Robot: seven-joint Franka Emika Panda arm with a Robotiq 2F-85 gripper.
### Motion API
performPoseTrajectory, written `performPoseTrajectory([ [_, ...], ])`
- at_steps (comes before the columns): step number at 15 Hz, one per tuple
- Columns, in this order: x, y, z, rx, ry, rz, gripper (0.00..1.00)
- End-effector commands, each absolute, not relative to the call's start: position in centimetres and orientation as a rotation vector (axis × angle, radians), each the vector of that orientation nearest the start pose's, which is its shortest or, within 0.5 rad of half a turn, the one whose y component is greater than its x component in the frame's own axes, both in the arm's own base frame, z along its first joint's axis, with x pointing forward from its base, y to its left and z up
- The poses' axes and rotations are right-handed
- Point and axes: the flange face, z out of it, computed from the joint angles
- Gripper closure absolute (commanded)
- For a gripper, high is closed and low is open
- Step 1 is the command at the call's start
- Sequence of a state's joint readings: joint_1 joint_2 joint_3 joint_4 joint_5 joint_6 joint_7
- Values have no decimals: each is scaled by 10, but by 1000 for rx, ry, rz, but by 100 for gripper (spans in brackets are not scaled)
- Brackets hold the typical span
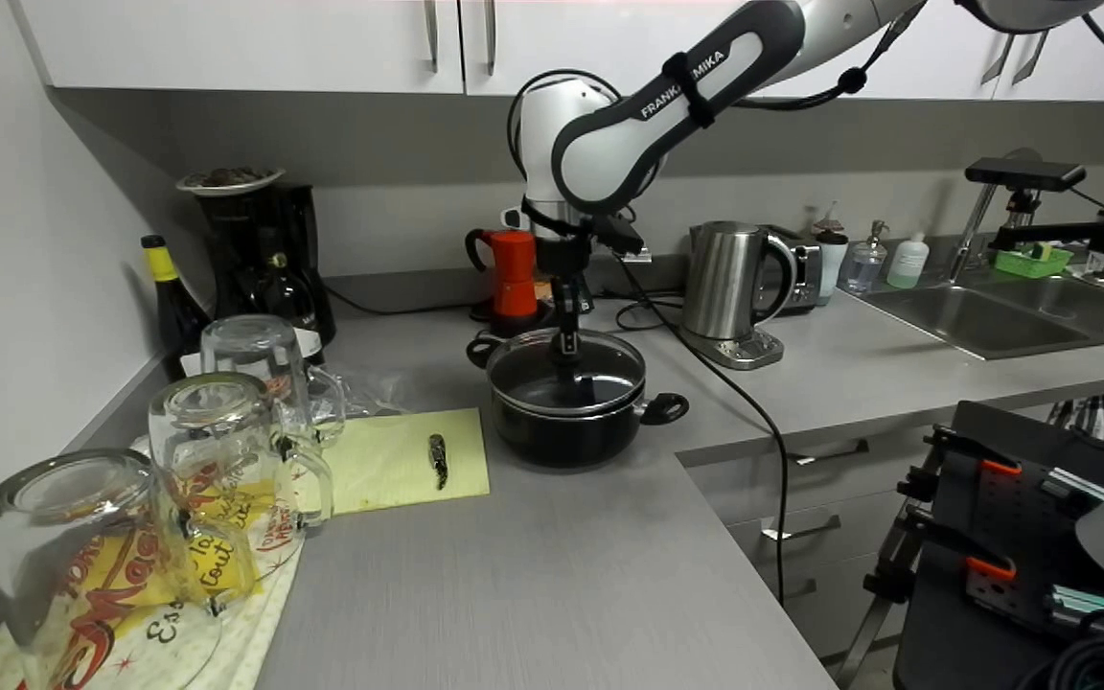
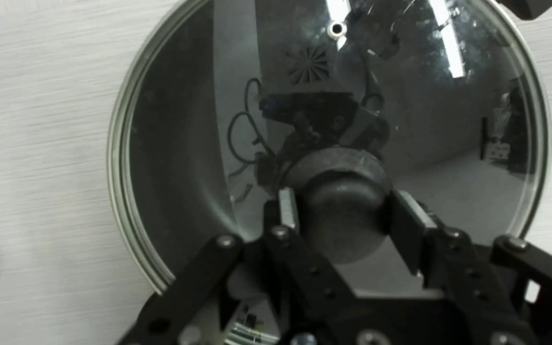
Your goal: Remove the glass lid from the black pot.
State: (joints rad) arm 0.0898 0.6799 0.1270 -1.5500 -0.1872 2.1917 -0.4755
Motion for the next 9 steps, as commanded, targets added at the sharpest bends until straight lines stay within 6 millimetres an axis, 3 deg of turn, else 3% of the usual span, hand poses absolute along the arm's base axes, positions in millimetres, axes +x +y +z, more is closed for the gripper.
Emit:
performPoseTrajectory([
  [1, 668, 141, 304, -3004, -1291, -12, 75],
  [6, 633, 164, 345, -2976, -1423, -59, 75],
  [9, 600, 191, 344, -2901, -1550, -28, 75],
])
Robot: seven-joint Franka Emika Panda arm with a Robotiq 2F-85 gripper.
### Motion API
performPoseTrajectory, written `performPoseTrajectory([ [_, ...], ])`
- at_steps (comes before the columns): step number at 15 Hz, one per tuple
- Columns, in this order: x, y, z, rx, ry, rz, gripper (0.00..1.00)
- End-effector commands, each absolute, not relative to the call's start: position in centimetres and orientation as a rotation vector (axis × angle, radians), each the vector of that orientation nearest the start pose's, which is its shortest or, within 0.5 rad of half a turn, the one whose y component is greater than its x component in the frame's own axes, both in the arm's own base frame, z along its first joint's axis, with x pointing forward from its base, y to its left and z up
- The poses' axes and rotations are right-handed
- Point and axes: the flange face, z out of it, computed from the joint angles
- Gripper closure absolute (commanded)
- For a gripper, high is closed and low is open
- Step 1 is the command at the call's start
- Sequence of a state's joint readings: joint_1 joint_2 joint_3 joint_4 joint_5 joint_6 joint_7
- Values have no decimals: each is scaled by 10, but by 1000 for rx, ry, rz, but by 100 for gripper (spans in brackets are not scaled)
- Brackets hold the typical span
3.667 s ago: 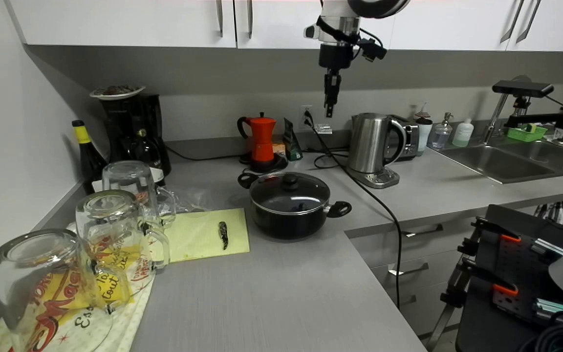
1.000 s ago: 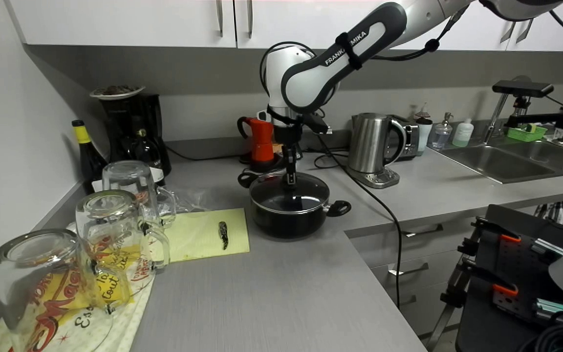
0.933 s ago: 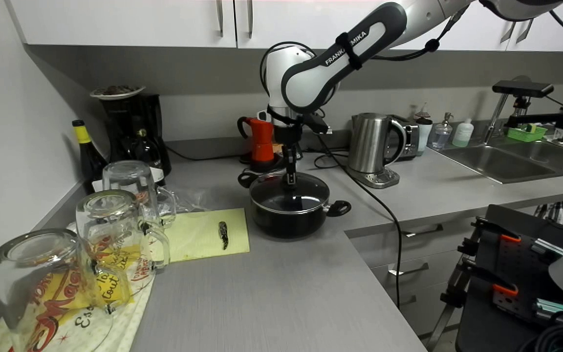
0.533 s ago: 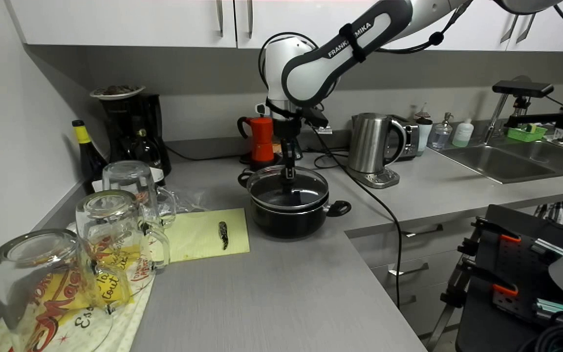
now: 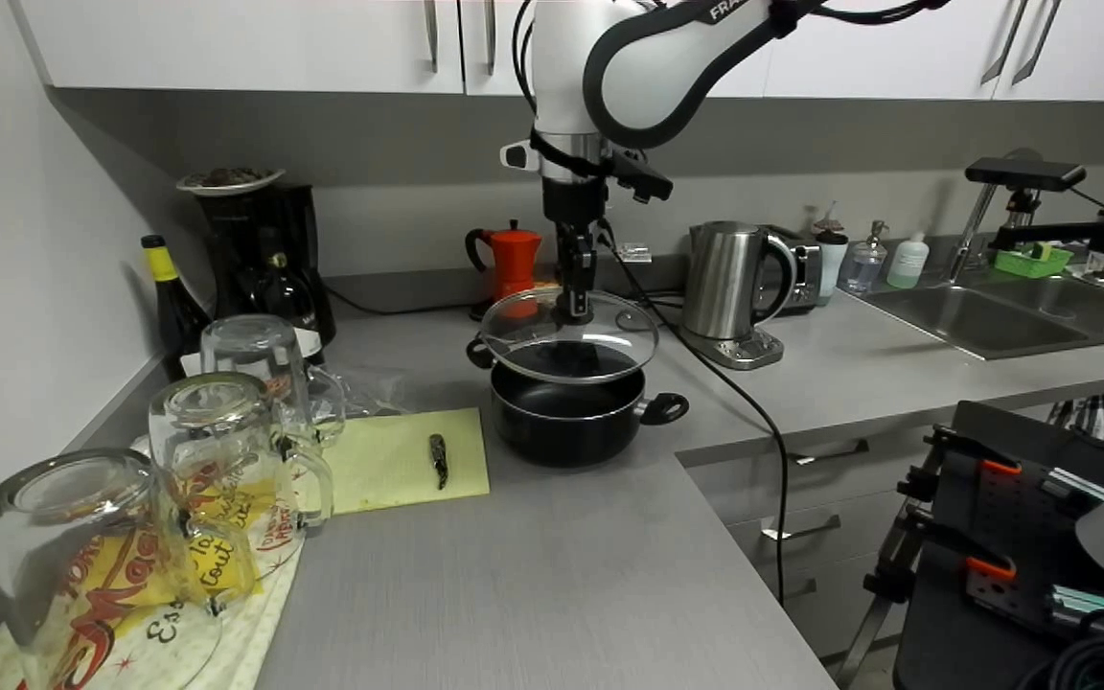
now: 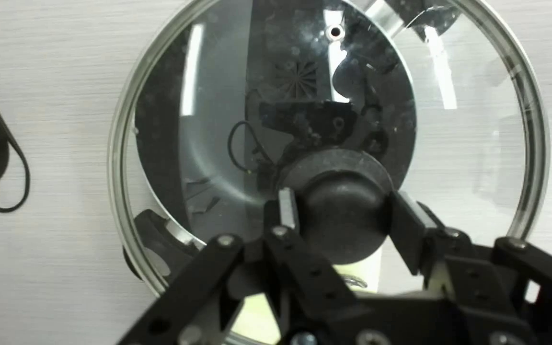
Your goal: Remove the glass lid from the black pot.
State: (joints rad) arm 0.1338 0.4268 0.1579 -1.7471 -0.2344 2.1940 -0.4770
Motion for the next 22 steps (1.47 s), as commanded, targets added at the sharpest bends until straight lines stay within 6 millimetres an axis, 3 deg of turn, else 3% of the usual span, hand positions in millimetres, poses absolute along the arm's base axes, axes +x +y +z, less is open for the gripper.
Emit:
performPoseTrajectory([
  [1, 590, 201, 342, -2874, -1597, -18, 75],
  [7, 520, 260, 307, -2624, -1905, 46, 75],
  [12, 480, 282, 260, -2452, -2072, 56, 75],
  [15, 475, 281, 235, -2403, -2106, 6, 75],
  [22, 490, 265, 180, -2409, -2070, -84, 75],
])
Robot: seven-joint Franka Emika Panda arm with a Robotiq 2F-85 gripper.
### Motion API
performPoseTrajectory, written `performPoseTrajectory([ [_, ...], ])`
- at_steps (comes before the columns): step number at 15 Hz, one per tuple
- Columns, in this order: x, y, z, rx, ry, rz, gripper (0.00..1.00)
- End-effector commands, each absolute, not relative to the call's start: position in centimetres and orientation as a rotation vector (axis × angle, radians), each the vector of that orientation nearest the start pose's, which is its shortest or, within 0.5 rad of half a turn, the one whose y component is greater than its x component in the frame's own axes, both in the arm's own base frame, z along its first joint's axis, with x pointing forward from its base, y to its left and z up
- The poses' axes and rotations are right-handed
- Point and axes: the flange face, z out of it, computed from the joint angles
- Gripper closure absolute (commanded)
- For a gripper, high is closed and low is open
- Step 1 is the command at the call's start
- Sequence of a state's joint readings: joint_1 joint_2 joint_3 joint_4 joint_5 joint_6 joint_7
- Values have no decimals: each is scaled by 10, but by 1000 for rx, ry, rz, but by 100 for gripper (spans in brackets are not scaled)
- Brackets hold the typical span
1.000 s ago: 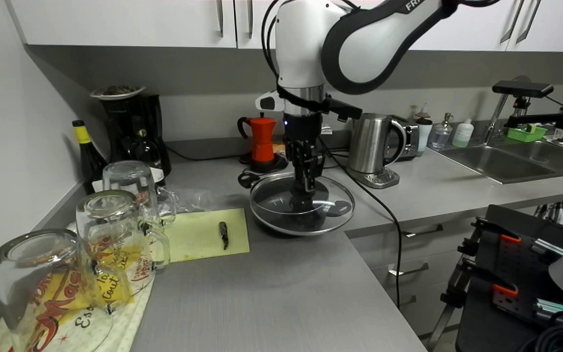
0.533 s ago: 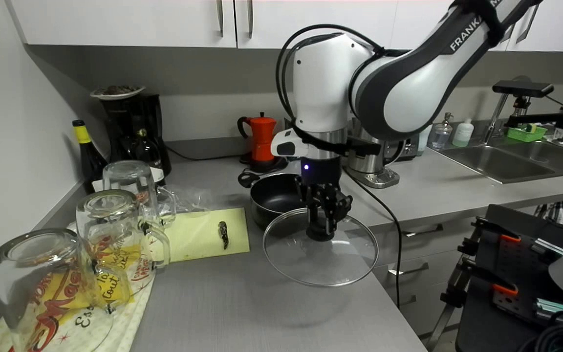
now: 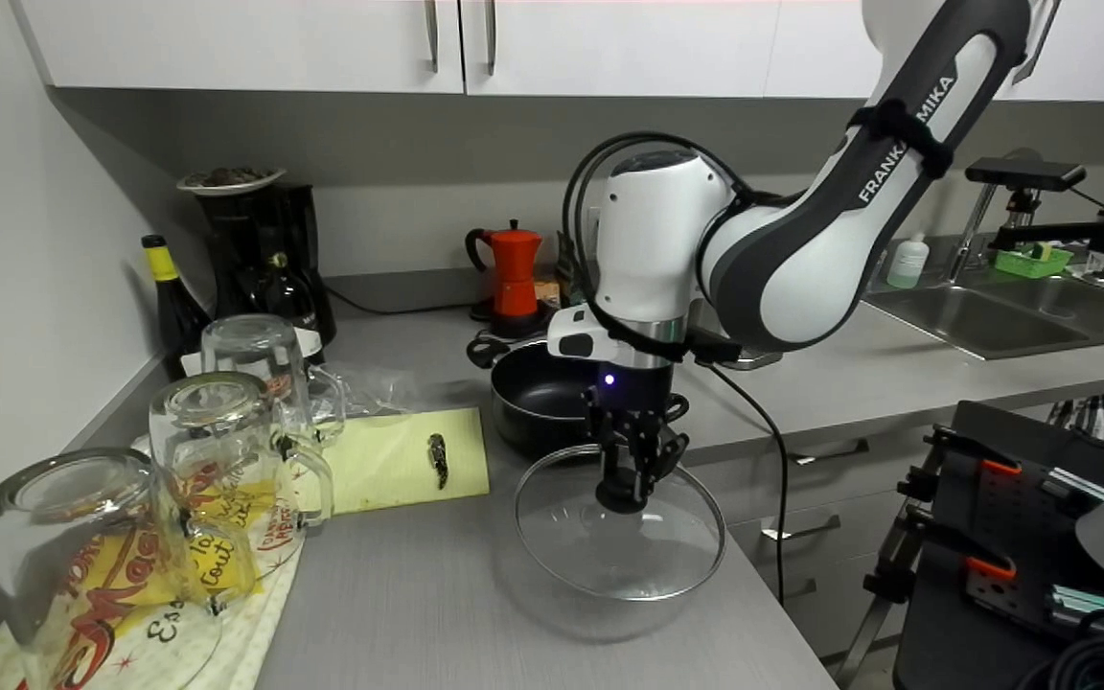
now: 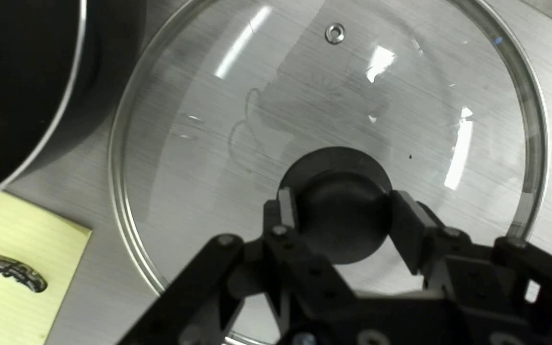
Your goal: Remove the glass lid from the black pot.
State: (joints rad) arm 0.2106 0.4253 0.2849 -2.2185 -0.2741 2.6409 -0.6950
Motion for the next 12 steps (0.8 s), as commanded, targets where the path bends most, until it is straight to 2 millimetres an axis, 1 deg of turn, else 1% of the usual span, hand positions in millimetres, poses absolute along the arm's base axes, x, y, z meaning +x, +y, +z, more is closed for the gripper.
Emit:
performPoseTrajectory([
  [1, 492, 261, 171, -2411, -2070, -71, 75],
  [4, 491, 256, 152, -2404, -2082, -28, 75],
  [7, 488, 256, 142, -2386, -2103, -2, 75],
  [12, 489, 259, 141, -2374, -2121, -4, 75],
])
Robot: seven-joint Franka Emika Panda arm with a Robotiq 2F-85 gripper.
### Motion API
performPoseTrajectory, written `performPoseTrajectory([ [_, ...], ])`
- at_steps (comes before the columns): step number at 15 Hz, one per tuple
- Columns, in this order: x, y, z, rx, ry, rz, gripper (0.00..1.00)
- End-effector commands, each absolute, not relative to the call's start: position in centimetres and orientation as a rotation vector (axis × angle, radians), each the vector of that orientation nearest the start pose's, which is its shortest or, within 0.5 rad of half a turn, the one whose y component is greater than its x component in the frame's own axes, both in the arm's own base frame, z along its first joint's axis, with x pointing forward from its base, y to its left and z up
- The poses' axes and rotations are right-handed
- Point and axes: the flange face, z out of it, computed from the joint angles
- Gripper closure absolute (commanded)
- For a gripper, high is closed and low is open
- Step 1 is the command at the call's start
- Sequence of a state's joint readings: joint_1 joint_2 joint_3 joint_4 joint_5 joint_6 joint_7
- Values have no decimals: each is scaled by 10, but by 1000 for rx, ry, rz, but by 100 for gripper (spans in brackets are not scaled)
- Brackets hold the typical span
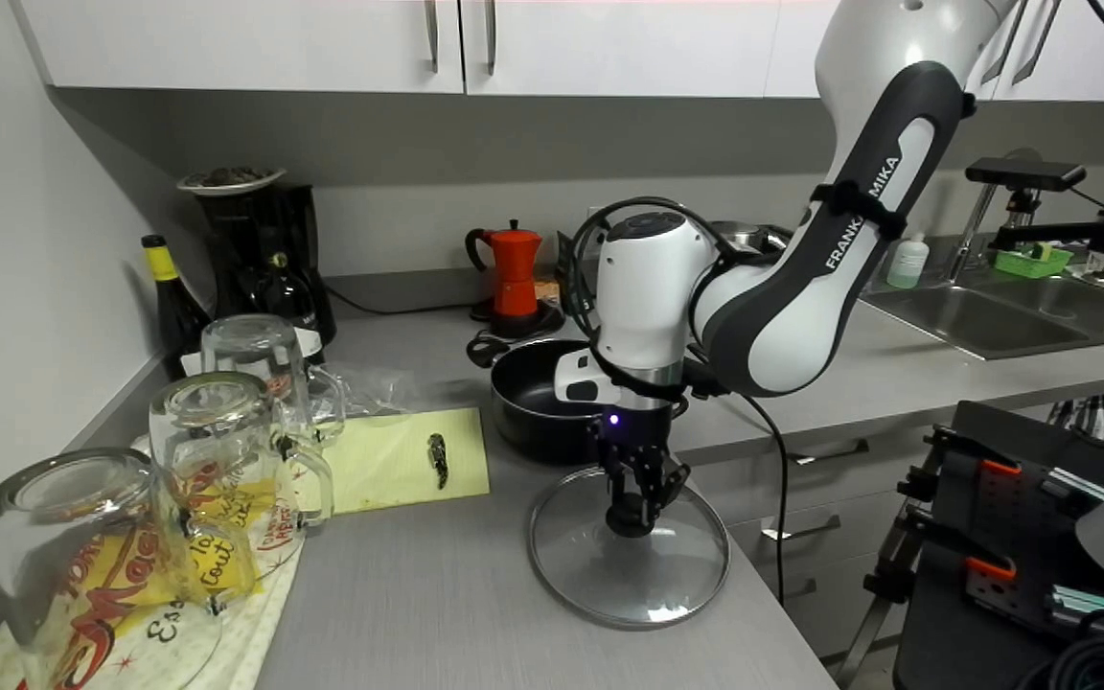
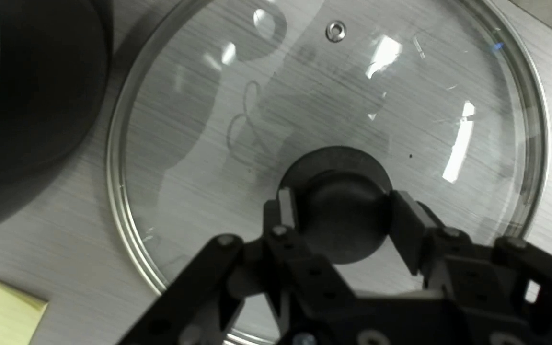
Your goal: Remove the glass lid from the black pot.
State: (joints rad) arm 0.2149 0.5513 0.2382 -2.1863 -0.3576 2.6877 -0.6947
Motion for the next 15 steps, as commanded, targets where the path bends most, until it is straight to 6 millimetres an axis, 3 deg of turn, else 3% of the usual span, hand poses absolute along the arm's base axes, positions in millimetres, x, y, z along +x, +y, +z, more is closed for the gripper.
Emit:
performPoseTrajectory([
  [1, 489, 259, 141, -2374, -2120, -5, 75],
  [2, 489, 259, 141, -2375, -2119, -6, 75],
  [3, 489, 259, 141, -2375, -2118, -5, 40],
  [4, 489, 259, 142, -2376, -2116, -5, 23],
  [7, 491, 260, 145, -2379, -2116, -16, 4],
  [11, 488, 264, 158, -2367, -2138, -28, 0],
  [15, 478, 272, 183, -2336, -2187, -67, 0],
])
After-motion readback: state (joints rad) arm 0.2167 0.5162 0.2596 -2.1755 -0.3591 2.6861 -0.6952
